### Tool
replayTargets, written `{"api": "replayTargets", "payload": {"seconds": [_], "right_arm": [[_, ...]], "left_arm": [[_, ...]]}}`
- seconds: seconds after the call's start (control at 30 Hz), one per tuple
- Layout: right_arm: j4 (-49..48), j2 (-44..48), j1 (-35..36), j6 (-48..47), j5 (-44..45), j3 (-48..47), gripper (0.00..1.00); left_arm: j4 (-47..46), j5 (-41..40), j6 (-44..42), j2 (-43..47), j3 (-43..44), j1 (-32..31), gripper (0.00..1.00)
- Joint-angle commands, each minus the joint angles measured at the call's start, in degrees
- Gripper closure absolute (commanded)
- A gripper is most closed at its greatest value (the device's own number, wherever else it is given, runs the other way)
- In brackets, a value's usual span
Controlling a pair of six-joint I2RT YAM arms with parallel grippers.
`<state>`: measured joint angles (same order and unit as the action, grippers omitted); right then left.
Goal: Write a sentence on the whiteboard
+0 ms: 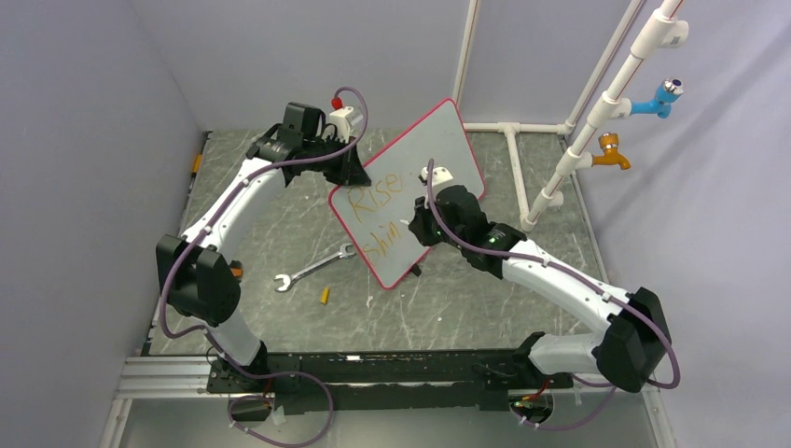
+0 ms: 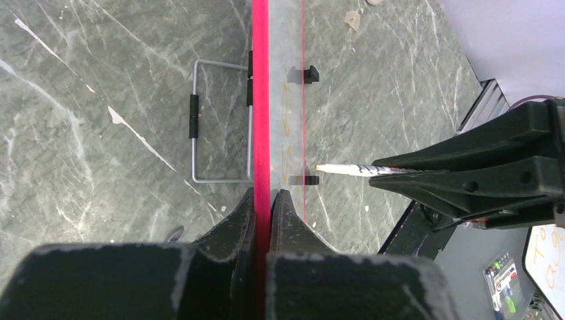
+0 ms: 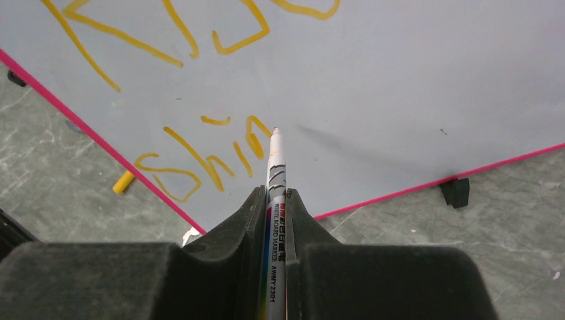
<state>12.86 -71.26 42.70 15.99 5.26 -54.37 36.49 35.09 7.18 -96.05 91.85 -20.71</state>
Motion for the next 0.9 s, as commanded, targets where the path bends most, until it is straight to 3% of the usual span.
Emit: {"api": "replayTargets", "payload": {"seconds": [0.0,0.87], "right_arm": [[-2.61,-1.29,-0.31,-0.62,-0.28,-2.26,1.0],[-6.14,-4.11,-2.36,0.23,-2.3,1.8,1.0]], "left_arm": [[0.55,-11.58,-10.08,-0.19,-1.76,-0.91,1.0],[0.45,-10.49,-9.64,-0.05,-1.85,-1.18,1.0]]}}
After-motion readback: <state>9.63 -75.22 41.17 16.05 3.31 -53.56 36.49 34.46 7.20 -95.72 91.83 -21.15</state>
